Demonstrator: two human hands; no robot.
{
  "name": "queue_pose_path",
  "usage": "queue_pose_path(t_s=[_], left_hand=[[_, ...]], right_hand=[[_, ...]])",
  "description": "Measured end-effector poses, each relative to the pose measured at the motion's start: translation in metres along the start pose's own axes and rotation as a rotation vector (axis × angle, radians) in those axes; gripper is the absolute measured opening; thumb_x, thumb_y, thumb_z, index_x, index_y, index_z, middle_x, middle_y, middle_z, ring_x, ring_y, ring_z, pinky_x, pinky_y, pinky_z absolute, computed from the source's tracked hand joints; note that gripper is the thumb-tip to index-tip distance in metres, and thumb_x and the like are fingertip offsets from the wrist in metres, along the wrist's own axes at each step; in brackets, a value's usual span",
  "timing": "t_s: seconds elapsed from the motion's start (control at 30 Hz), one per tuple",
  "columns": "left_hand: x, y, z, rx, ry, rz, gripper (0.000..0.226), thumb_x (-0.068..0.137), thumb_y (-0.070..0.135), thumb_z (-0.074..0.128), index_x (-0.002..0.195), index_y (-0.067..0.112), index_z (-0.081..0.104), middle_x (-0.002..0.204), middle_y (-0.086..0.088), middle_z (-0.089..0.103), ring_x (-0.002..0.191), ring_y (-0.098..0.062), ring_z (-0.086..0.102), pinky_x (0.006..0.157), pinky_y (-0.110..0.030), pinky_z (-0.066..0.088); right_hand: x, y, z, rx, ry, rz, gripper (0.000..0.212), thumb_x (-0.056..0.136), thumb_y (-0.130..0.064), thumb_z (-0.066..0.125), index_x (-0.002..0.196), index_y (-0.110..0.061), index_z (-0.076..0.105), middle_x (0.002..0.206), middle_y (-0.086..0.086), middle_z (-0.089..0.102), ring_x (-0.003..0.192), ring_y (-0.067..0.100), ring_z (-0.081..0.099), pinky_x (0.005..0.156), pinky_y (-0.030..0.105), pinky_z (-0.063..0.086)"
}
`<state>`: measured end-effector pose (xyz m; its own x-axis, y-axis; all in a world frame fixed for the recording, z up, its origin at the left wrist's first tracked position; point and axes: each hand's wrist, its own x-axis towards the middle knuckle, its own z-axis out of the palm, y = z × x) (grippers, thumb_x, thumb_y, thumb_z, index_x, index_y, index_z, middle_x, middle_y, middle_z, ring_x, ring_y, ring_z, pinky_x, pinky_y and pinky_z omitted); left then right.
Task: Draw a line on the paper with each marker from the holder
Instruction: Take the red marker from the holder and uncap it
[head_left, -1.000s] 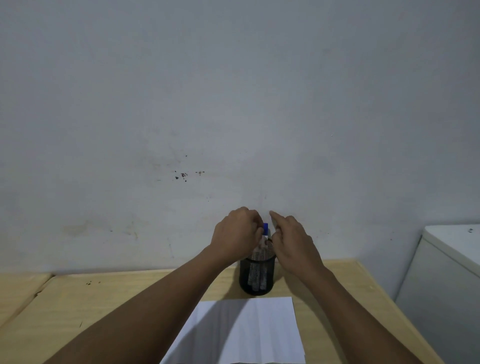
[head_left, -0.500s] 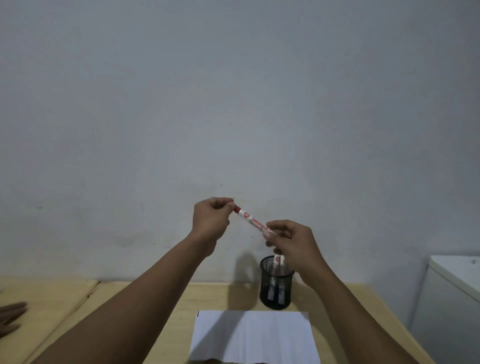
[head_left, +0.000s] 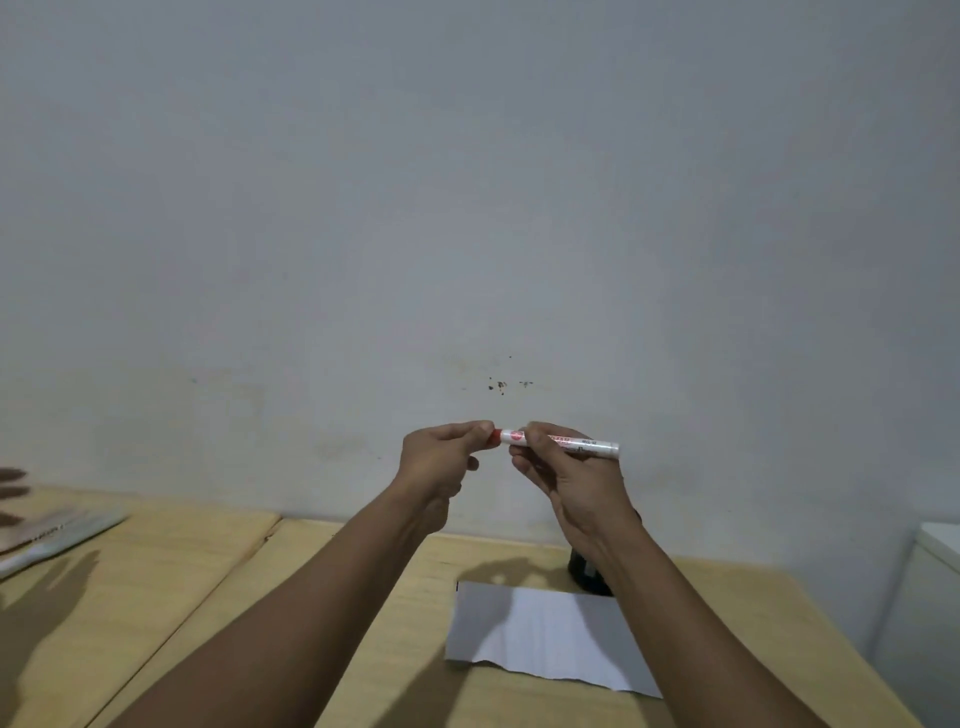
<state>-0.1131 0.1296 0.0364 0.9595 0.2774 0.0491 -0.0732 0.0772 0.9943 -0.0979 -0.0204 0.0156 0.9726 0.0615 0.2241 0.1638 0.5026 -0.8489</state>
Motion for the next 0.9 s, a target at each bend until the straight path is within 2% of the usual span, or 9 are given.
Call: queue_pose_path(t_s=[0.1,0.2,0.33,0.43,0.5,0.6,0.73,0.9], left_hand=[[0.003,-0.003,-0.005,0.000,0.012,-0.034,0.012,0.086,0.028,0.072,0.089,0.016,0.077,0.086,0.003,0.078,0.076,-0.016,0.051,0.061,-0.031,0.034],[0.009,-0.011,-0.011,-0.005,0.025,-0.085,0.016,0.085,0.030,0.073,0.085,0.014,0.077,0.085,0.001,0.078,0.074,-0.016,0.051,0.060,-0.030,0.033],[0.024,-0.034,-0.027,0.047,0.057,-0.035,0.014,0.083,0.029,0.075,0.087,0.015,0.076,0.088,0.001,0.078,0.078,-0.016,0.057,0.063,-0.029,0.040],[0.037,-0.066,-0.041,0.294,0.090,0.107,0.010,0.073,0.027,0.082,0.071,0.019,0.076,0.080,0.005,0.077,0.079,-0.012,0.065,0.068,-0.029,0.048],[0.046,-0.093,-0.052,0.549,0.088,0.136,0.011,0.069,0.033,0.081,0.067,0.025,0.074,0.073,0.013,0.074,0.078,-0.007,0.067,0.073,-0.032,0.053],[0.051,-0.129,-0.067,0.846,0.092,0.158,0.009,0.074,0.037,0.078,0.077,0.033,0.071,0.070,0.021,0.066,0.082,-0.005,0.064,0.089,-0.038,0.046],[0.053,-0.157,-0.075,0.978,0.073,0.188,0.024,0.081,0.038,0.070,0.104,0.032,0.067,0.084,0.017,0.071,0.087,-0.007,0.061,0.086,-0.036,0.031],[0.056,-0.170,-0.079,1.003,0.037,0.185,0.040,0.080,0.040,0.068,0.118,0.032,0.062,0.098,0.015,0.074,0.101,-0.011,0.062,0.089,-0.038,0.029]], right_hand=[[-0.001,0.006,0.000,-0.022,-0.031,-0.007,0.008,0.086,0.000,0.072,0.094,0.000,0.074,0.088,0.015,0.076,0.087,0.027,0.071,0.089,0.034,0.061],[-0.001,0.014,-0.006,-0.161,-0.071,-0.049,0.013,0.083,0.001,0.076,0.092,-0.007,0.079,0.093,0.013,0.079,0.093,0.025,0.071,0.095,0.037,0.058],[-0.001,0.028,-0.021,-0.244,-0.063,-0.055,0.012,0.082,-0.004,0.079,0.090,-0.013,0.081,0.094,0.012,0.080,0.093,0.024,0.073,0.092,0.036,0.059],[-0.002,0.039,-0.035,-0.202,-0.027,-0.017,0.021,0.071,-0.011,0.085,0.091,-0.009,0.080,0.093,0.016,0.079,0.092,0.027,0.074,0.089,0.035,0.060],[-0.003,0.049,-0.044,-0.246,-0.002,-0.008,0.023,0.074,-0.004,0.083,0.097,-0.005,0.078,0.098,0.021,0.078,0.094,0.029,0.074,0.092,0.039,0.059],[-0.005,0.062,-0.057,-0.227,0.040,0.032,0.023,0.079,0.006,0.078,0.101,0.000,0.074,0.098,0.023,0.078,0.092,0.031,0.075,0.090,0.038,0.061],[-0.005,0.073,-0.067,-0.200,0.067,0.050,0.017,0.080,0.008,0.075,0.097,0.002,0.072,0.087,0.018,0.079,0.084,0.029,0.075,0.082,0.033,0.063],[-0.001,0.082,-0.071,-0.222,0.036,0.048,0.020,0.084,0.004,0.073,0.102,0.010,0.067,0.085,0.022,0.075,0.079,0.028,0.074,0.079,0.034,0.064]])
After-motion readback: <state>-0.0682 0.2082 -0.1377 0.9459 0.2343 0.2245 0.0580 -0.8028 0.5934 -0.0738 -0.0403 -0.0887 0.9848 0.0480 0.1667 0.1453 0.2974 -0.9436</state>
